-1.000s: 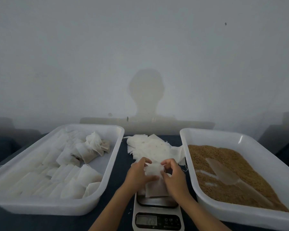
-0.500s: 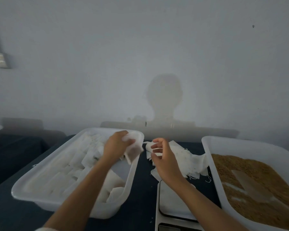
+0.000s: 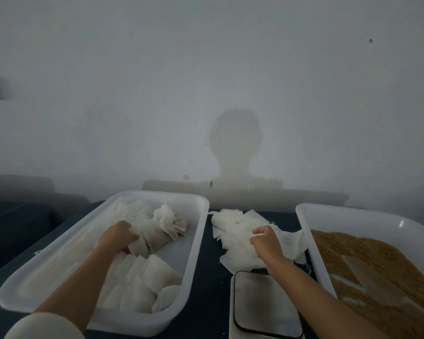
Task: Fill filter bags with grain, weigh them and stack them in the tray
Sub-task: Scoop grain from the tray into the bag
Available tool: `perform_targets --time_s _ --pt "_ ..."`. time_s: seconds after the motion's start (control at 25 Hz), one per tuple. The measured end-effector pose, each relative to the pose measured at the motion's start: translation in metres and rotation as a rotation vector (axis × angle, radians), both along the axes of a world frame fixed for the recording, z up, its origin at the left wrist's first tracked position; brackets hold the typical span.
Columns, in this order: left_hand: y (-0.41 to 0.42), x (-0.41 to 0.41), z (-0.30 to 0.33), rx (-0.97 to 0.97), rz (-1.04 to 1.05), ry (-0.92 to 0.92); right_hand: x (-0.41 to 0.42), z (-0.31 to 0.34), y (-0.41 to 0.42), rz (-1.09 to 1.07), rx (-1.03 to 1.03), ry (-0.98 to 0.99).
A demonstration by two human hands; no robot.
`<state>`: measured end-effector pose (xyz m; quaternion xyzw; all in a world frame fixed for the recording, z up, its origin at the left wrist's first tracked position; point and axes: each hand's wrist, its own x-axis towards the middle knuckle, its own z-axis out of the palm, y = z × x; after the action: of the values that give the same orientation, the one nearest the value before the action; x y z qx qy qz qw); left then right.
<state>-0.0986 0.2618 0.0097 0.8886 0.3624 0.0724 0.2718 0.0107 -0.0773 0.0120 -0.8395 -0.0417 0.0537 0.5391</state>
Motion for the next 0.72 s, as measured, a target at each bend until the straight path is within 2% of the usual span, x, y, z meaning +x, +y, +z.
perform_targets --time_s 0.08,0.16,0.4,0.52,0.64,0.72 --pt "0.0 0.0 -0.003 0.074 -0.021 0.101 0.012 -0.004 -0.004 -0.009 -0.059 0.03" --pt "-0.003 0.001 0.001 0.12 -0.018 0.109 0.019 -0.009 -0.01 0.029 -0.216 -0.03" --pt "-0.029 0.008 0.029 0.261 0.05 -0.147 0.029 -0.019 -0.013 0.586 -0.932 -0.489" --pt "-0.051 0.013 0.043 0.214 -0.004 -0.298 0.032 -0.015 -0.003 0.779 -1.145 -0.614" --pt "-0.072 0.017 0.049 0.194 -0.1 -0.363 0.033 -0.012 0.008 0.963 -1.372 -0.747" --pt "-0.08 0.018 0.048 0.193 -0.151 -0.38 0.032 -0.011 0.014 1.034 -1.488 -0.736"
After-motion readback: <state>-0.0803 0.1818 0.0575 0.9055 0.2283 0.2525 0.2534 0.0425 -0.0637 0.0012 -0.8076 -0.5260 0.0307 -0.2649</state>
